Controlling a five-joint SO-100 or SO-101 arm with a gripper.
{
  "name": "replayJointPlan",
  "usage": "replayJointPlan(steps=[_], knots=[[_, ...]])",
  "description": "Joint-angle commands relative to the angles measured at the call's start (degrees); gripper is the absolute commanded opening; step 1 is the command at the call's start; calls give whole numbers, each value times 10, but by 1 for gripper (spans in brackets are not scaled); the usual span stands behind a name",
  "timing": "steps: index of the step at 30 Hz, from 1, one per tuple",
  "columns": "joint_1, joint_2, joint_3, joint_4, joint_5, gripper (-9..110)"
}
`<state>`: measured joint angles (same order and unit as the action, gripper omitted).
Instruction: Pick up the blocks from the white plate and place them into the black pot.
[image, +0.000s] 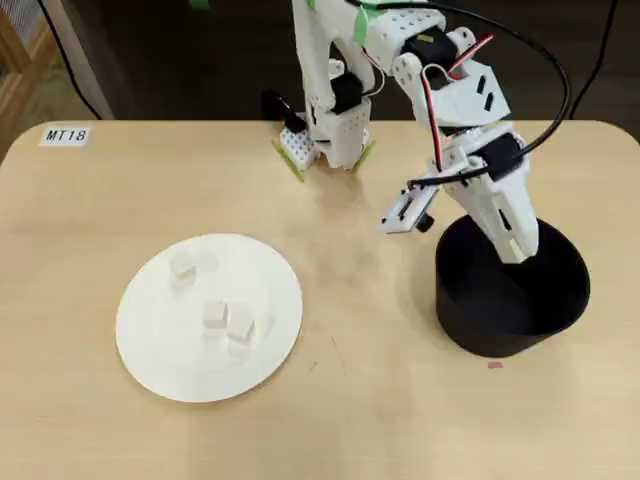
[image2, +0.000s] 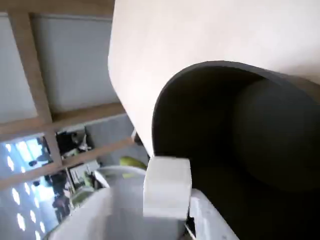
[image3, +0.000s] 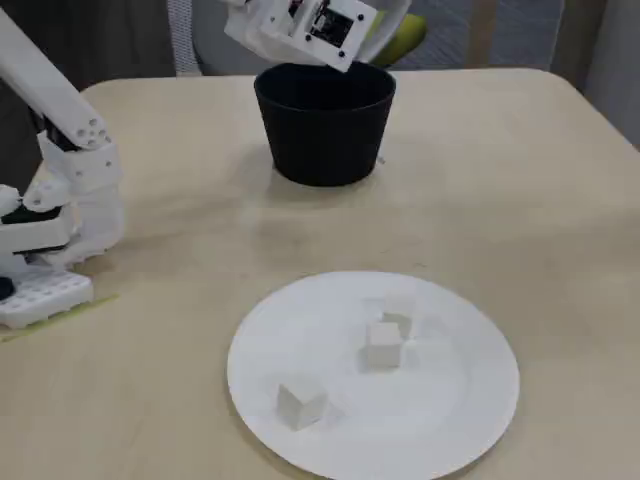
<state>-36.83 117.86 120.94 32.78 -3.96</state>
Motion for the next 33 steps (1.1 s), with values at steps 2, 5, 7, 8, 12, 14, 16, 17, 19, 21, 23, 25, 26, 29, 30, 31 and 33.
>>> replayJointPlan(steps=[2, 5, 7, 8, 12, 14, 16, 17, 19, 21, 23, 25, 26, 29, 30, 31, 33], knots=[[-4, 4, -3, 6, -6, 38], [4, 9, -9, 20, -9, 37], [16, 12, -15, 35, -11, 32], [27, 17, -19, 48, -7, 24], [106, 54, -55, 147, -6, -2], [170, 74, -79, 206, -5, -2], [251, 82, -105, 266, 2, -2], [297, 82, -115, 295, 9, -2], [391, 81, -120, 330, 27, -2], [481, 72, -120, 357, 61, -2], [558, 54, -122, 374, 85, -2], [621, 25, -123, 384, 111, -2], [645, 7, -126, 388, 121, -2], [696, -64, -147, 401, 139, -2], [704, -95, -162, 408, 138, -2], [711, -127, -184, 420, 135, -2], [719, -190, -236, 446, 123, -2]])
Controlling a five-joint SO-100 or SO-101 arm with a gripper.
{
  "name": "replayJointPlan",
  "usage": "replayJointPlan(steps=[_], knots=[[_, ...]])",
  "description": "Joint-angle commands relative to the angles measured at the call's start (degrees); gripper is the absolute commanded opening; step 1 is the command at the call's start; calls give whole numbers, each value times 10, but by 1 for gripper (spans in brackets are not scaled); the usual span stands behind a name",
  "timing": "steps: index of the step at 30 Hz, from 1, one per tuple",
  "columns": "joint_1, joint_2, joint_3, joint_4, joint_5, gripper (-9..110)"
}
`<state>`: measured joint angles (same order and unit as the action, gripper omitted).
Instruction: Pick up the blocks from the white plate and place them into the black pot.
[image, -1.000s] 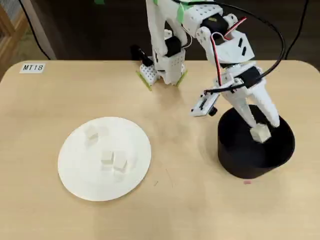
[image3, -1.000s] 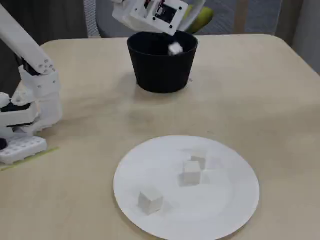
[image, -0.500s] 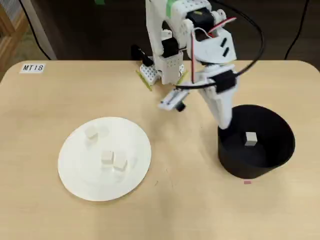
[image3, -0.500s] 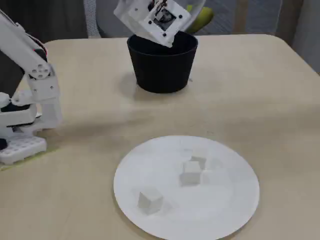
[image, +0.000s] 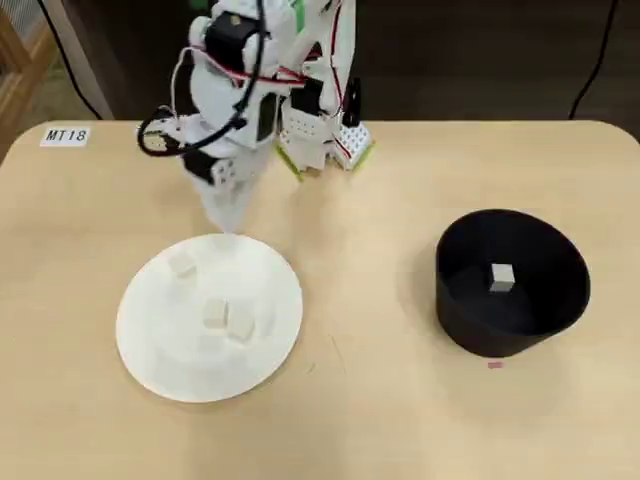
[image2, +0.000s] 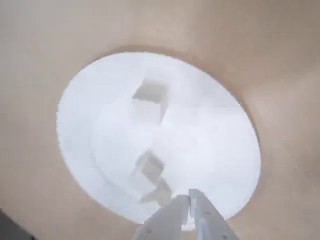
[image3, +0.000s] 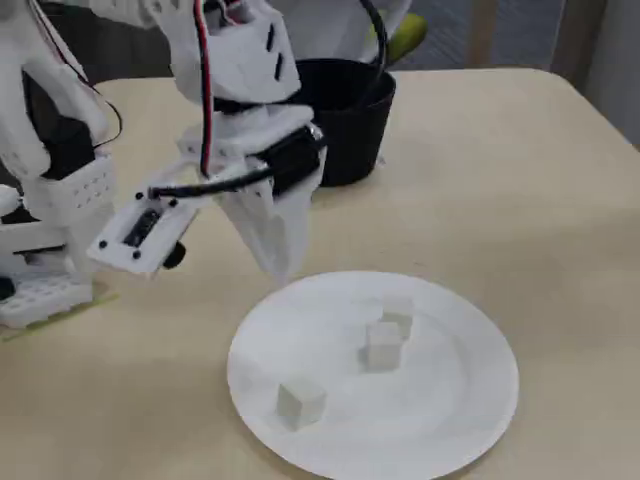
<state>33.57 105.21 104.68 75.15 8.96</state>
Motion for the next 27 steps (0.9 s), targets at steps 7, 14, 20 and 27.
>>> replayJointPlan(steps=[7, 14, 20, 27], knots=[[53, -228, -240, 98, -44, -2], [80, -271, -282, 149, -87, 18], [72, -273, -274, 171, -106, 30], [66, -308, -275, 164, -112, 28]])
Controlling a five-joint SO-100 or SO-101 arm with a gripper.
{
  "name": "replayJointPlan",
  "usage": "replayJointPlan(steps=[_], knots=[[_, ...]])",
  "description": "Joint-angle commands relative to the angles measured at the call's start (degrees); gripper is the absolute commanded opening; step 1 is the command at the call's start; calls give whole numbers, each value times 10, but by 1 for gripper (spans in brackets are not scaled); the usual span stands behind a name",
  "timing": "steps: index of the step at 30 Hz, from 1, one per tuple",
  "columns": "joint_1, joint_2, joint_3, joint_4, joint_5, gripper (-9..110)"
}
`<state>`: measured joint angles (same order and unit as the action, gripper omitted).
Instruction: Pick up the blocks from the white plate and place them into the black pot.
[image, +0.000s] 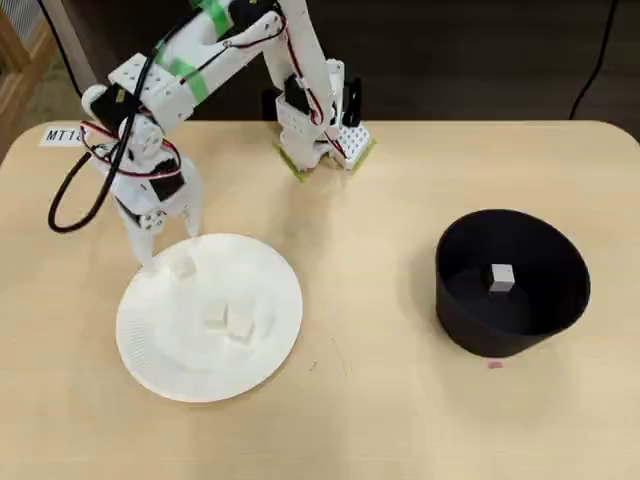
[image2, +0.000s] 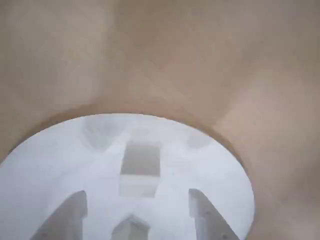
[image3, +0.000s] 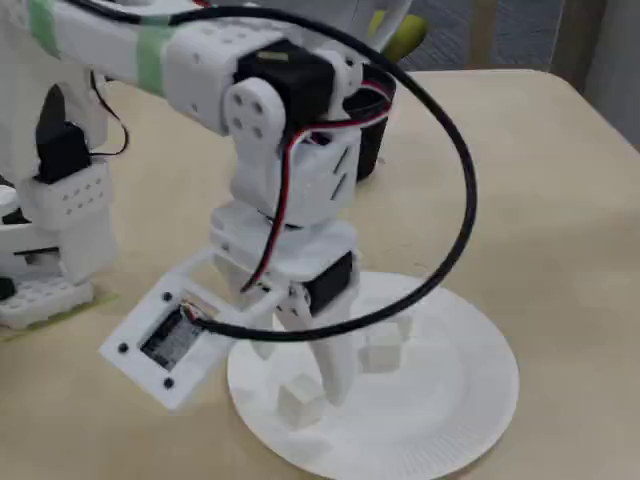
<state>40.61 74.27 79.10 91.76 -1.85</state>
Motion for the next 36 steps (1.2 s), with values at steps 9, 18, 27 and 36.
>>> replayJointPlan(steps=[9, 18, 27, 36], knots=[[-4, -31, -18, -26, -19, 27], [-4, -71, -17, -76, 9, -2], [-49, 45, -12, -146, -46, -2], [-294, 436, 315, -447, 71, -2]])
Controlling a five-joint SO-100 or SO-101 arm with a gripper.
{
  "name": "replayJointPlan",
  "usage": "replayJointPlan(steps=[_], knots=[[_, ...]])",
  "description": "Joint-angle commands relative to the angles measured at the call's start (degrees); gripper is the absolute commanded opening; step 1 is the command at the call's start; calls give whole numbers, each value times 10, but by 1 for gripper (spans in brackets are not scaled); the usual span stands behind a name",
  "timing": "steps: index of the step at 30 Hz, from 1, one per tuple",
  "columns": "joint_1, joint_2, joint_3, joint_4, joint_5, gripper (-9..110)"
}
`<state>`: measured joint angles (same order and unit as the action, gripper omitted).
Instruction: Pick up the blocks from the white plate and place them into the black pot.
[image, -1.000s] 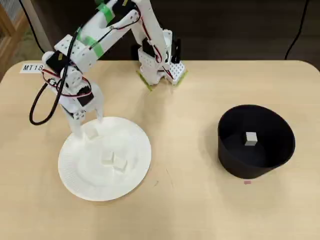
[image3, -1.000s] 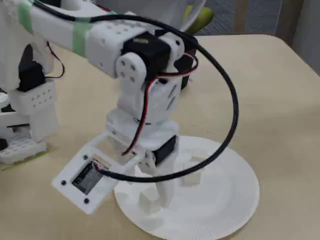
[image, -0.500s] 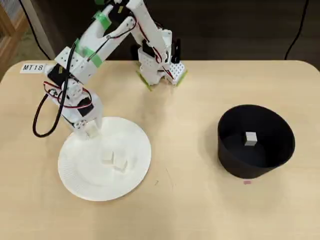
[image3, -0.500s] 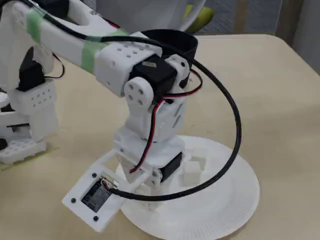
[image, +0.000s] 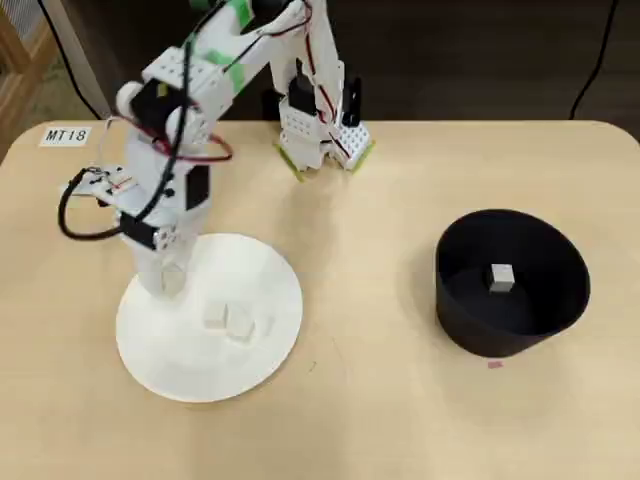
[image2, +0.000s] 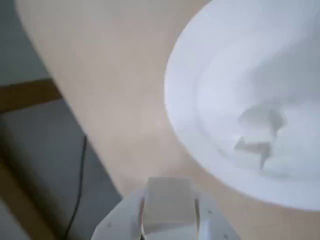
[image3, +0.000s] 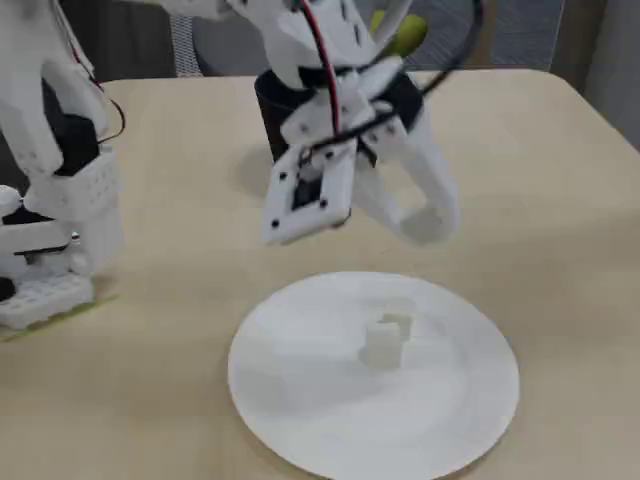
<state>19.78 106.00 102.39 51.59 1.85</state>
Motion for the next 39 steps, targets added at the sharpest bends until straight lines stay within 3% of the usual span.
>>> replayJointPlan(steps=[1, 8, 15, 28, 33, 39], knots=[[-126, 126, 82, -25, 37, -2], [-414, 146, 76, -12, 43, -2], [-553, 118, 76, -47, -40, -2], [-587, -13, 26, -92, -128, -2], [-577, 1, 25, -65, -148, 31], [-555, 19, 24, -40, -144, 29]])
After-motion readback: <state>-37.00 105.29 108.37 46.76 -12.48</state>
